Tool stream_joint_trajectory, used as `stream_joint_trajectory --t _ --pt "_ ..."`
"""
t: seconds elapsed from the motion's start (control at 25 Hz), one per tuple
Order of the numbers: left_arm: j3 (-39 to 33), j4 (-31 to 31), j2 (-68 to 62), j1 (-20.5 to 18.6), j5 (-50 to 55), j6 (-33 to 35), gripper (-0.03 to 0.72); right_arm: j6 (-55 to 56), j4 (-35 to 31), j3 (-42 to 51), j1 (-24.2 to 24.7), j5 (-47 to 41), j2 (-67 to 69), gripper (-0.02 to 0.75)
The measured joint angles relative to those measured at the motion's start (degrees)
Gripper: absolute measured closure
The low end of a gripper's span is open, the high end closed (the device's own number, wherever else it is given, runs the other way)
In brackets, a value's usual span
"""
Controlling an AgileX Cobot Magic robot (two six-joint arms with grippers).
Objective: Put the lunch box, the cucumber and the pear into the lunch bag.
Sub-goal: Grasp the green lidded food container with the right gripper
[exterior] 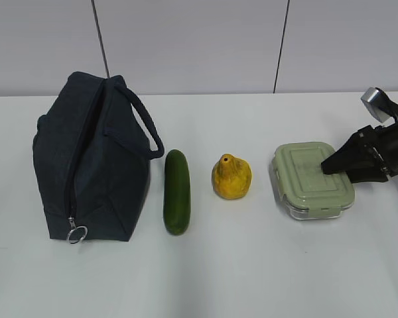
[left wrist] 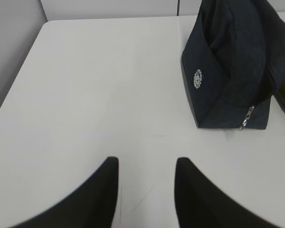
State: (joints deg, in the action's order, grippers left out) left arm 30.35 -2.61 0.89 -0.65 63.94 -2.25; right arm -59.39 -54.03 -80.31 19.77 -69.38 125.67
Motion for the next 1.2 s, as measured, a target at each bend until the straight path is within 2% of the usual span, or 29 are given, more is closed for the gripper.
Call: stream_joint_trajectory --t 1.2 --pt "0.0 0.0 0.0 0.0 0.0 0.0 0.449 0.0 -1.3 0.0 0.0 0.0 0.1 0.302"
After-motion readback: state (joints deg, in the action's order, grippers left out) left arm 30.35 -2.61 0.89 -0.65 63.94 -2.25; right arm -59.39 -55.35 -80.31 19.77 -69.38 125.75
